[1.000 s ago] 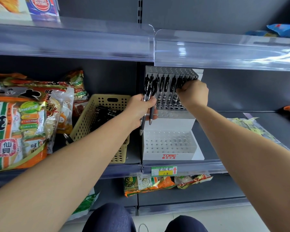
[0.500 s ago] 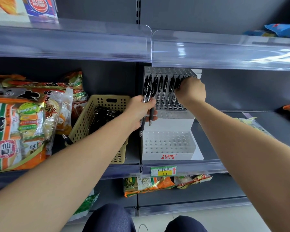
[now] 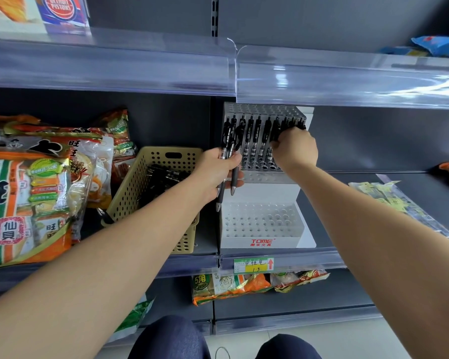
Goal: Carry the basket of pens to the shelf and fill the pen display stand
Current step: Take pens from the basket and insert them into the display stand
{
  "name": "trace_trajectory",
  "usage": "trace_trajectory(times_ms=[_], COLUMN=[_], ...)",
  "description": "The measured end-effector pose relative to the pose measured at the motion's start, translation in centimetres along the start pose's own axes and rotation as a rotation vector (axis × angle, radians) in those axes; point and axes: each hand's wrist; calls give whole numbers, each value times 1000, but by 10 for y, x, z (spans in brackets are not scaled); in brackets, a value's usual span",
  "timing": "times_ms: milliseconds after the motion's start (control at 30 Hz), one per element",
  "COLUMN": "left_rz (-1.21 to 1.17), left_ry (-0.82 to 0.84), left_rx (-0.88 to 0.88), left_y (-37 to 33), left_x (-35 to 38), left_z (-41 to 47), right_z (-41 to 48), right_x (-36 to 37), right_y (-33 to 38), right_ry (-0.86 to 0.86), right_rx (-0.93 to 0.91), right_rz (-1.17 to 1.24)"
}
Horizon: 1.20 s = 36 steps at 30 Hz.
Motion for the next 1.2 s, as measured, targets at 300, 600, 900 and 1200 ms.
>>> trace_trajectory(times_ms=[300,600,900,1200], left_rz=[14,23,8,66], left_ry=[0,40,-3,47], left_rx=[1,32,38,24], left_y=[0,-3,-7,-9], left_x=[1,8,8,15], left_z=[0,-5,-3,-2], right_z=[-10,-23,-7,-5], right_x=[2,-13,-25,-28], right_y=[-8,27,29,32], right_ry=[-13,289,256,292], right_rx=[92,160,245,239], right_rz=[172,976,1007,1101])
Point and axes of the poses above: each hand's wrist, its own z-axis towards the middle knuckle, its own x-axis out of the palm, y = z × x, and after that the axes turned 10 degrees about z, right-handed
